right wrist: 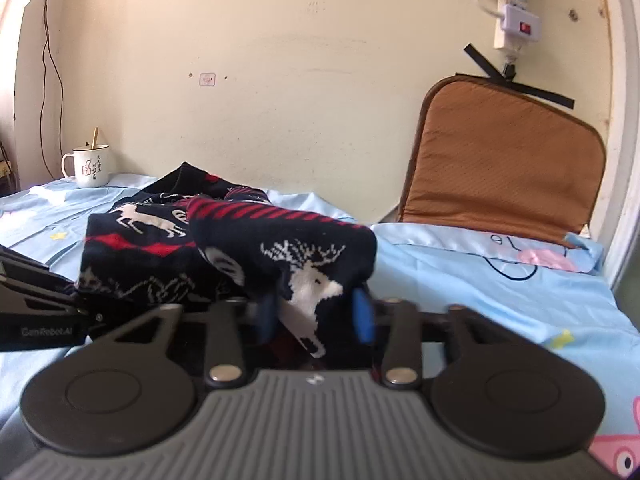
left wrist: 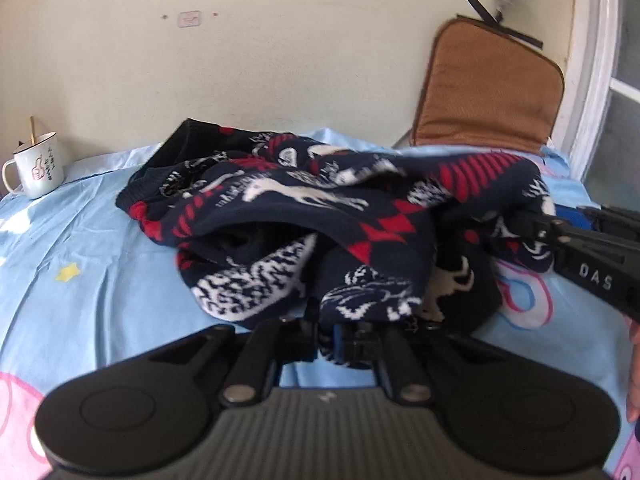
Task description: Fold small clothes
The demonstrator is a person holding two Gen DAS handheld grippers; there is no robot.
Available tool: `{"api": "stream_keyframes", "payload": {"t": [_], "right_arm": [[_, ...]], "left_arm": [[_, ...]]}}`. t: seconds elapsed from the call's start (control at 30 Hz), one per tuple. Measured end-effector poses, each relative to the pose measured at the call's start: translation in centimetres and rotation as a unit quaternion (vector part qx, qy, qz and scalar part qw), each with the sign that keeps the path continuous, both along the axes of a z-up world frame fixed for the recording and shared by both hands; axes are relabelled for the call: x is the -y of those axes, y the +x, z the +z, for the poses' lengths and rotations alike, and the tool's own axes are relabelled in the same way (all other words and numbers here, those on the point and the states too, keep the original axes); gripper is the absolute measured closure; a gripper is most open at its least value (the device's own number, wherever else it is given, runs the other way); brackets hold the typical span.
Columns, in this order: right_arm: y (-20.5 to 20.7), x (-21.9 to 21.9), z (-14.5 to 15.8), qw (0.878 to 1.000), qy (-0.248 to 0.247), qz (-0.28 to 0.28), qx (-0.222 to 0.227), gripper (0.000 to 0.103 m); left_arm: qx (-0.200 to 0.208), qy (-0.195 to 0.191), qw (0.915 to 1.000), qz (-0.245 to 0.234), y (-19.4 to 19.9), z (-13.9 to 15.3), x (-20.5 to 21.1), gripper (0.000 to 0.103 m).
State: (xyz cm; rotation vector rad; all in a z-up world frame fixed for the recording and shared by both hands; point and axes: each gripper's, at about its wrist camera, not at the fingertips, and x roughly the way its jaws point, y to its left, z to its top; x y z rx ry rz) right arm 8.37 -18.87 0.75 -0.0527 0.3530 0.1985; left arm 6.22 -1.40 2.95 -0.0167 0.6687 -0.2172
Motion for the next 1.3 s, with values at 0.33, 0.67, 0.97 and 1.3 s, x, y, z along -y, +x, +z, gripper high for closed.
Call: {"api": "stream_keyframes", "payload": {"t": [0.33,0.67,0.97,1.3], "right_arm": [[-4.4,10.2,8.8,0.977,0.076,-0.150,0.134,0.088],[3.0,13.1,5.4,0.973,0.003,-0.228,-0.045,0.070],[-7.2,11.0,4.3,0.992,0.113,-0.040,0.036,0.020],[2.3,2.9,-0.7,0.996,0.035,0.052,-0.069,0.026]], "left_arm": [[0.131,-0.025,0.9780,0.160,-5.9,10.8,-17.5,0.097],[-0.003,0.054,0.9772,0.205,6.0,4.6,-15.7,0.093],[0.072,-0.020,0.9873,0.140,-1.8,7.8,-13.6,0.053],[-0.109,-0.071,0.9905,0.045,6.2,-0.5,-5.0,0.052]]}}
